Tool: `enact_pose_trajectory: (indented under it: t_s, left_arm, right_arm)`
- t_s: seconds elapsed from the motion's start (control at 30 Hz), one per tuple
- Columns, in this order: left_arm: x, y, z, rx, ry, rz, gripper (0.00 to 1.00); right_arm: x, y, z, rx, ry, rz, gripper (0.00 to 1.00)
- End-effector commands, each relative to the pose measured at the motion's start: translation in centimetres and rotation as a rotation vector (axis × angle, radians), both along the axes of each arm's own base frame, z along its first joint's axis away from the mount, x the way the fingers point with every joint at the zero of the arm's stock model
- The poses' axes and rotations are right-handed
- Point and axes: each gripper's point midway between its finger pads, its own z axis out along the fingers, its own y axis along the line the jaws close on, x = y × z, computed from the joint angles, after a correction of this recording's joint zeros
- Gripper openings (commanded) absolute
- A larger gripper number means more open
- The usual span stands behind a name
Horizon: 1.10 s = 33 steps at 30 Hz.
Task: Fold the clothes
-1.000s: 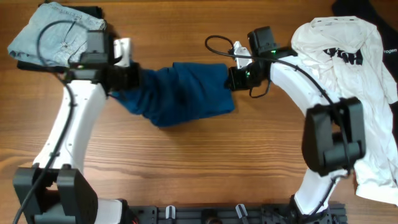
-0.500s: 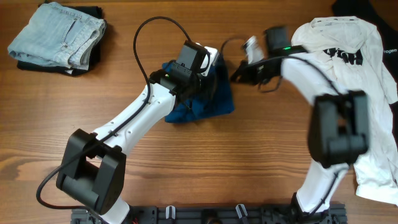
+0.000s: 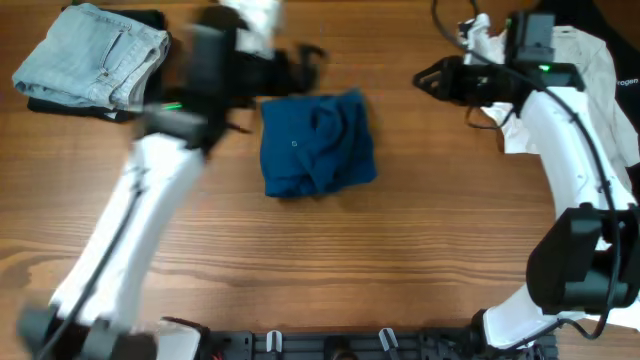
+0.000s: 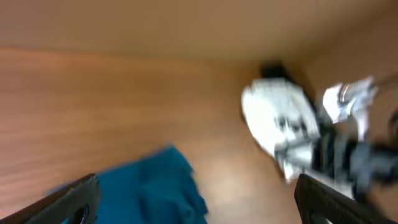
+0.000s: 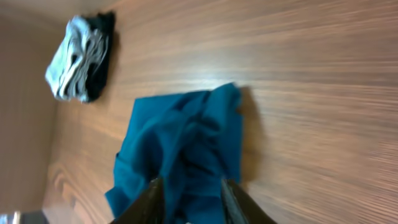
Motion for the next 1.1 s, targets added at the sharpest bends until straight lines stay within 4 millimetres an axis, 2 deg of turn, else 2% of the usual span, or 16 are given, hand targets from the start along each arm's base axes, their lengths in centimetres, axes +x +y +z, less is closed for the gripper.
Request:
enact_pose_trajectory:
  t_s: [0.0,0.07,0.17,0.37,0.43,0.47,0.53,0.63,0.7,0.73,0.77,0.8,0.83,0.87,0.93,1.07]
  left_arm:
    - [0.0,9.0,1.3,-0.010,0.039,0.257,1.00]
    - [-0.2,13.4,-1.7,0.029,0.155,0.349,1.00]
    - [-0.6,15.8,-6.8,0.064,0.333,0.393,1.00]
    - [-0.1,15.8,-14.0,0.119,0.535,0.357,1.00]
    - [0.0,15.8,-14.8,0.121,0.554,0.356,1.00]
    - [0.0,15.8,-15.1,0.122,0.562,0.356,1.00]
    - [0.0,15.8,-15.1,0.122,0.563,0.356,1.00]
    - [0.1,15.8,-15.1,0.122,0.560,0.356,1.00]
    - [0.1,15.8,-15.1,0.122,0.560,0.356,1.00]
    - [0.1,15.8,-15.1,0.122,0.560,0.356,1.00]
    - [0.1,15.8,-15.1,0.122,0.560,0.356,1.00]
    - [0.1,15.8,-15.1,0.123,0.559,0.356,1.00]
    - [0.1,15.8,-15.1,0.123,0.559,0.356,1.00]
    - [0.1,15.8,-15.1,0.123,0.559,0.356,1.00]
    - [0.1,15.8,-15.1,0.123,0.560,0.356,1.00]
    - [0.3,15.8,-15.0,0.120,0.549,0.356,1.00]
  right_arm:
    - [-1.1,4.7,-1.0,-0.084,0.000,0.083,0.34]
    - [-1.7,7.6,-2.0,-0.185,-0.006,0.090,0.37]
    - [-1.9,10.9,-3.9,-0.314,-0.040,0.093,0.41]
    - [-2.8,13.0,-9.4,-0.400,0.029,0.168,0.40]
    - [-3.1,12.8,-10.0,-0.412,0.047,0.176,0.24]
    - [-3.0,12.6,-10.0,-0.411,0.050,0.172,0.04]
    - [-2.6,11.4,-8.8,-0.402,0.048,0.134,0.04]
    - [-3.2,6.4,-6.4,-0.405,0.114,0.032,0.04]
    - [-4.7,2.7,-6.7,-0.430,0.222,-0.009,0.04]
    - [-5.4,1.9,-7.2,-0.437,0.252,0.019,0.04]
    - [-5.8,1.7,-7.6,-0.440,0.268,0.041,0.06]
    - [-6.0,1.8,-7.9,-0.445,0.268,0.074,0.44]
    - [-6.1,1.9,-7.9,-0.446,0.266,0.082,0.66]
    - [-6.1,1.9,-7.8,-0.445,0.265,0.083,0.75]
    - [-6.0,2.2,-7.5,-0.424,0.260,0.089,0.78]
    - [-3.9,6.1,-4.9,-0.278,0.088,0.203,0.78]
